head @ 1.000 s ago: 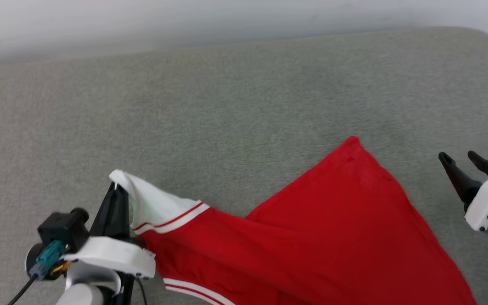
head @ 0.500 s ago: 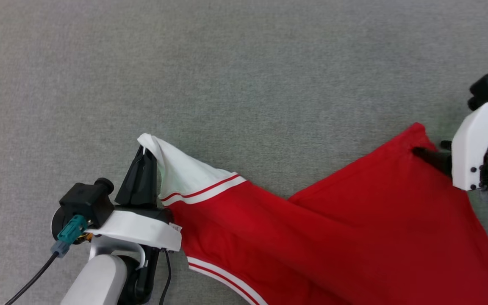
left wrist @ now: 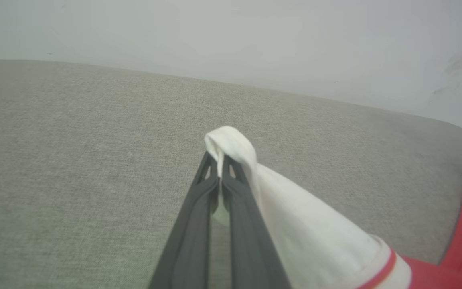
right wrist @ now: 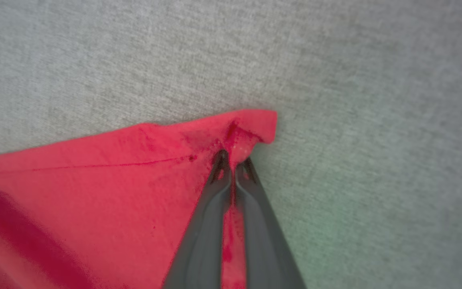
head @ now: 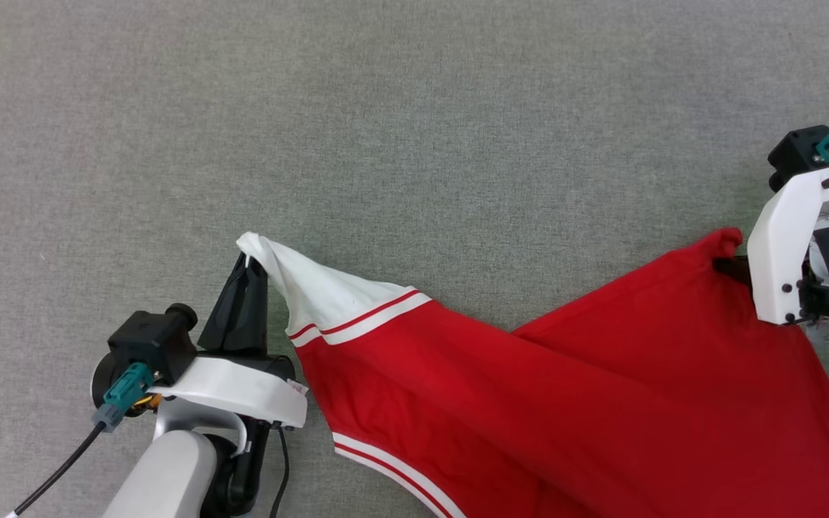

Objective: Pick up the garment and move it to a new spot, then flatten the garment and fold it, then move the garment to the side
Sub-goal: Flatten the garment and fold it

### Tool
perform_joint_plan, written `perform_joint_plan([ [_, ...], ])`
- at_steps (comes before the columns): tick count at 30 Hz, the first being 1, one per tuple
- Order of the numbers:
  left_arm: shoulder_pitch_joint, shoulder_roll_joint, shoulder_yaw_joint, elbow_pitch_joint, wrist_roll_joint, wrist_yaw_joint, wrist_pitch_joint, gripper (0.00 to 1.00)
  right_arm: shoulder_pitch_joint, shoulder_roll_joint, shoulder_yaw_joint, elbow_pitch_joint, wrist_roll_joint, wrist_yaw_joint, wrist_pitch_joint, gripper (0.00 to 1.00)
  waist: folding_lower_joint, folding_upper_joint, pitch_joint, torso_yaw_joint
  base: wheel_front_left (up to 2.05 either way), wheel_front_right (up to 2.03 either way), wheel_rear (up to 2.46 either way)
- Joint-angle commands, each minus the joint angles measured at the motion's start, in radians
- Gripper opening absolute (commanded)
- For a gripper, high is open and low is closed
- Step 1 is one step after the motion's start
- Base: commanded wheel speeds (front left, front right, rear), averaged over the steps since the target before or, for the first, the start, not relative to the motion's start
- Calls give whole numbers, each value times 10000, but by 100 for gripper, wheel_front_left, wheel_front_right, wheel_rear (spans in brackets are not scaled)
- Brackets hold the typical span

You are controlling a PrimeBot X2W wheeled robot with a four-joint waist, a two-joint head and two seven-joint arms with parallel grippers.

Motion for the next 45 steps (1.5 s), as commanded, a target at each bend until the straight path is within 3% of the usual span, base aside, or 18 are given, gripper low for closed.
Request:
perform_joint_plan([
  [1,-8,55,25,20,-41,-20,-5,0,454,219,382,270,82,24,83,0,-1,0,-95,-40,0,0,0],
  [12,-391,883,295,691,-299,-478,489,0,-88,-221,504,499,-423,12,-2275,0,-1,0,-1880,-370,0,0,0],
  [18,-1970,1313,53,1509,-142,-1116,1244,0,-398,-52,239,1157,-950,10,-3451,0,-1,0,-2893,-517,0,0,0],
  [24,-4054,1191,-97,3043,-151,-1657,1687,0,-1006,120,31,1663,-1374,10,-4264,0,-1,0,-3383,-711,0,0,0],
  [25,-5143,1103,3,3787,-134,-1743,1636,0,-1488,128,-52,1806,-1611,9,-4533,0,-1,0,-3377,-816,0,0,0],
  [32,-7708,1144,202,5302,124,-1934,1284,0,-3047,116,-178,1964,-2076,6,-5161,0,-1,0,-2837,-1106,0,0,0],
  [45,-12150,1569,343,6625,697,-2066,848,0,-6756,34,-577,2157,-2888,4,-6726,0,-1,0,-241,-1543,0,0,0],
])
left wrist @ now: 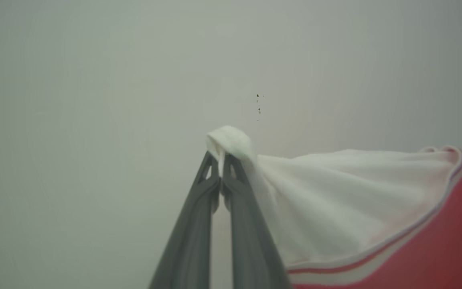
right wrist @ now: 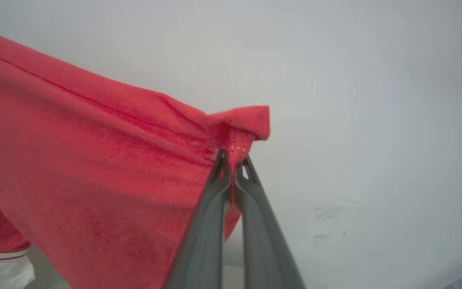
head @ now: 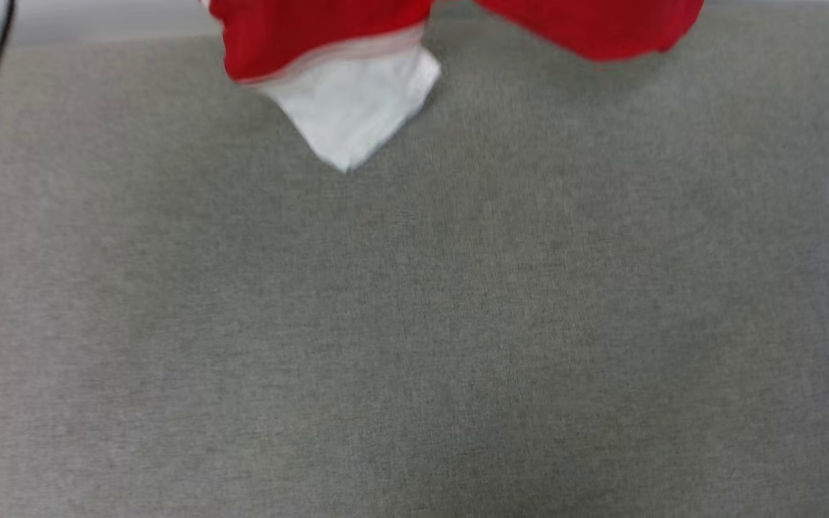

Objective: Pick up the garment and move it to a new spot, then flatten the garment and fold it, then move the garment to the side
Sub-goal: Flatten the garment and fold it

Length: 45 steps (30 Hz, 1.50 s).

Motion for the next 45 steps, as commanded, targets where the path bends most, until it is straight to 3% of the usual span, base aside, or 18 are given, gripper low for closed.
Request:
perform_joint_plan([
  [1,-288,139,46,122,46,25,-20,0,-271,-35,-31,86,-84,-21,-111,0,0,-1,778,-189,0,0,0],
  [9,-2088,181,88,481,197,45,-304,0,-1992,72,107,273,22,-21,-1011,0,0,-1,2333,-312,0,0,0],
  [17,-2837,-5,-83,1063,230,-142,-565,0,-2891,194,650,741,184,-19,-1708,0,0,-1,3298,-290,0,0,0],
  [30,-1788,-431,-148,2365,-345,-608,-1037,0,-2401,467,1989,1769,909,-18,-2280,0,0,-1,3430,-63,0,0,0],
  [38,981,-365,21,2359,-1016,-853,-1341,0,-309,301,3150,1715,1917,-16,-2284,0,0,-1,2223,75,0,0,0],
  [45,5157,-259,412,1111,-1632,-623,-1408,0,2583,-29,3769,1297,2909,-18,-2477,0,0,-1,667,208,0,0,0],
])
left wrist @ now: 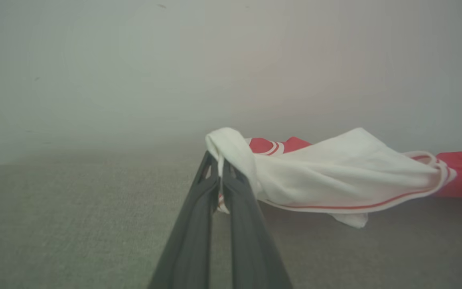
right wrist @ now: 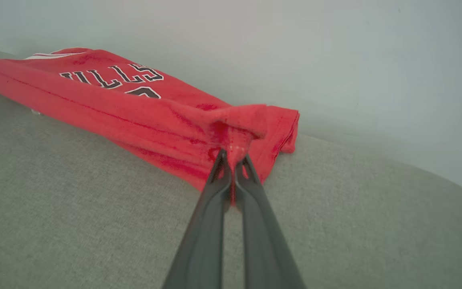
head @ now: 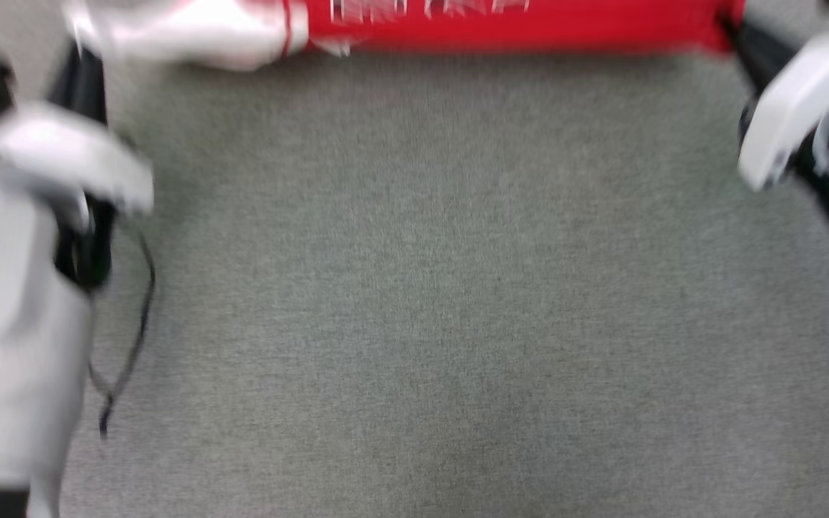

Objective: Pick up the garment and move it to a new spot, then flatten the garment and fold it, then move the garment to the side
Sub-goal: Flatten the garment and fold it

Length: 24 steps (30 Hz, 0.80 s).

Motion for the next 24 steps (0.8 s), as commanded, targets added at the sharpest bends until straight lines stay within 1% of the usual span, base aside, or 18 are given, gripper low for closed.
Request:
perform_joint_plan([
  [1,899,150,112,-355,-130,134,-48,0,631,-154,68,-105,146,-16,-121,0,0,0,-901,79,0,0,0],
  [4,2817,247,324,-1126,-403,468,-50,0,1831,-201,164,-289,376,-16,-286,0,0,0,-1485,12,0,0,0],
  [8,5194,405,636,-2508,-743,1155,78,0,3298,-337,78,-569,637,-17,-464,0,0,0,-2162,-25,0,0,0],
  [12,7442,521,908,-4033,-1182,1876,585,0,4756,-461,-128,-888,731,-19,-537,0,0,0,-2881,-55,0,0,0],
  [14,8504,561,1010,-4867,-1419,2227,929,0,5496,-521,-246,-1128,712,-20,-364,0,0,0,-3176,-81,0,0,0],
  [18,10437,688,1114,-6516,-1727,2937,1633,0,6908,-603,-684,-1761,586,-20,-105,0,0,0,-3764,-65,0,0,0],
  [20,11245,795,1189,-7247,-1862,3272,1967,0,7661,-648,-1038,-2021,502,-20,145,0,0,0,-4064,-27,0,0,0],
  [24,12519,1009,1289,-8622,-2084,3797,2589,0,9095,-528,-1964,-2801,188,-20,636,0,0,0,-4445,60,0,0,0],
])
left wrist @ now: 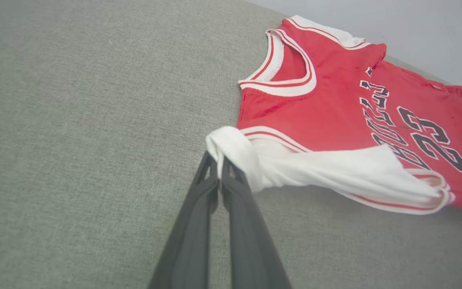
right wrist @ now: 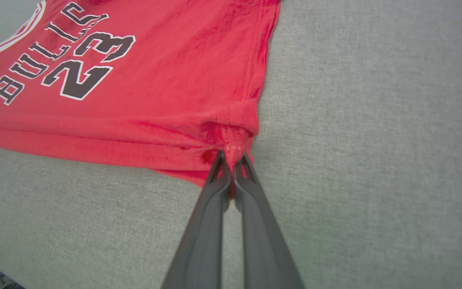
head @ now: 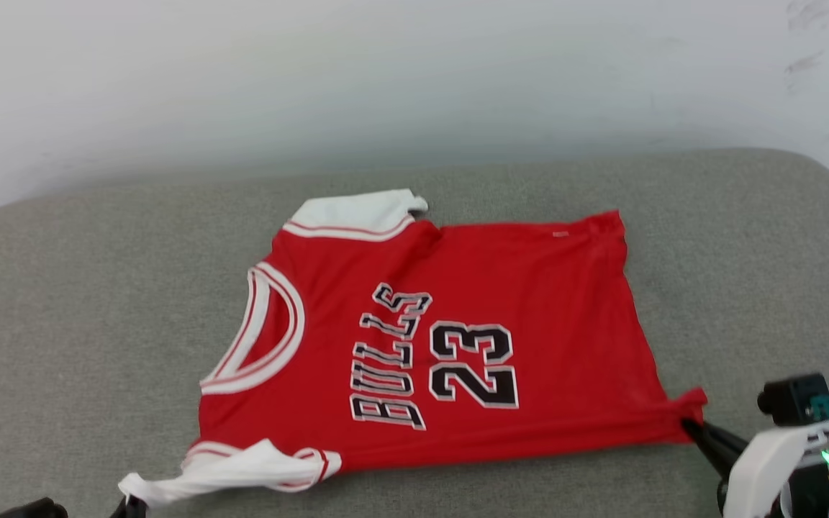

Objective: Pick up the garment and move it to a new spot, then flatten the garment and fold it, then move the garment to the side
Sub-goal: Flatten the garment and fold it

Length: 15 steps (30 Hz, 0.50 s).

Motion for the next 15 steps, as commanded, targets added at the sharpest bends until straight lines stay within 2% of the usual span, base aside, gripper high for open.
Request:
perform_joint_plan([
  [1,219,119,169,-147,-74,167,63,0,306,-62,-254,-80,-173,-28,84,0,5,-1,-217,79,0,0,0],
  [5,773,330,244,-1189,-107,491,410,0,1363,203,-1336,-1170,-613,-26,908,0,5,-1,-395,122,0,0,0],
  [8,463,419,275,-1629,47,551,341,0,1822,505,-2173,-1931,-1067,-26,1502,0,5,-1,-361,167,0,0,0],
  [11,-281,369,17,-1690,270,384,315,0,1900,865,-2864,-2532,-1539,-25,2058,0,5,-1,-146,255,0,0,0],
  [15,-1596,87,-318,-1159,380,66,268,0,1484,1279,-3304,-3011,-2047,-23,2694,0,5,-1,306,315,0,0,0],
])
